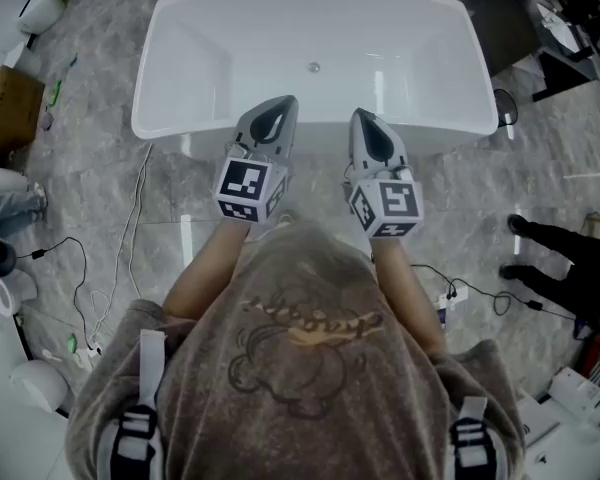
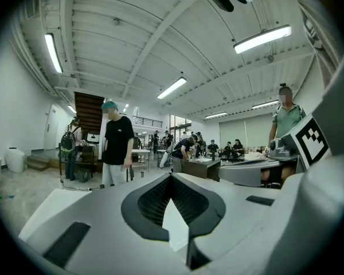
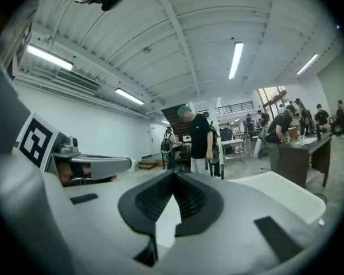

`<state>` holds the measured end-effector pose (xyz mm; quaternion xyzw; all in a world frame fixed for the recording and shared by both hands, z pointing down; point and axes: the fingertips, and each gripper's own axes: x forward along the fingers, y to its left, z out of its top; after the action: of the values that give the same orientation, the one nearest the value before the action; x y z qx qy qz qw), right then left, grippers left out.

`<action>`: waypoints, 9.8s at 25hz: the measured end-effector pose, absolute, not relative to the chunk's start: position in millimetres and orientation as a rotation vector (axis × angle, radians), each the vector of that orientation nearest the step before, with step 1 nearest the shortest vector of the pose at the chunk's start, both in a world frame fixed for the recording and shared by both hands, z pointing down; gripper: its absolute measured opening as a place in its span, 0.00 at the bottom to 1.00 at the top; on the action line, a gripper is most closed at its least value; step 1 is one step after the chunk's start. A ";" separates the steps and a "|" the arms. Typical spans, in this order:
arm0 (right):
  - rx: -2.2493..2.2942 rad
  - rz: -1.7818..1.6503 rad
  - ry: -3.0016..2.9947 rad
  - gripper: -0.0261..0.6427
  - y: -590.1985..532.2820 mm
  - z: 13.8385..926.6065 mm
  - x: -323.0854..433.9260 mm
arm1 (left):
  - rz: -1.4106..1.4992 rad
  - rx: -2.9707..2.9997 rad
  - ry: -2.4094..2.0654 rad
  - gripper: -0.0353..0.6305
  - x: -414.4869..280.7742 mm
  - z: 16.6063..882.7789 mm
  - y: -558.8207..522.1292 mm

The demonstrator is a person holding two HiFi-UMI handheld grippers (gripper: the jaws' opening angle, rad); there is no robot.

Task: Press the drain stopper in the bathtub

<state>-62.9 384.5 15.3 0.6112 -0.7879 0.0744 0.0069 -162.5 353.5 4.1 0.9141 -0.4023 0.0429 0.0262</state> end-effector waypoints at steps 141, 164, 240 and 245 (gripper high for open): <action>1.828 0.340 -2.580 0.04 -183.9 463.7 77.0 | 0.205 2.796 -1.211 0.06 17.1 455.4 -197.2; 1.734 0.376 -2.563 0.04 -212.0 621.0 62.1 | 0.270 2.745 -1.249 0.06 7.1 614.0 -226.1; 1.796 0.659 -2.462 0.04 -204.4 693.1 78.3 | 1.172 2.024 -0.934 0.06 25.8 949.1 -247.7; 1.791 0.657 -2.455 0.04 -204.4 695.4 78.5 | 1.099 2.021 -0.977 0.06 24.6 944.6 -248.1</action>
<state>78.5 -204.4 695.4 0.5760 -0.7895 0.2113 0.0161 24.6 -248.1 944.6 0.7673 -0.3709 0.4171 0.3157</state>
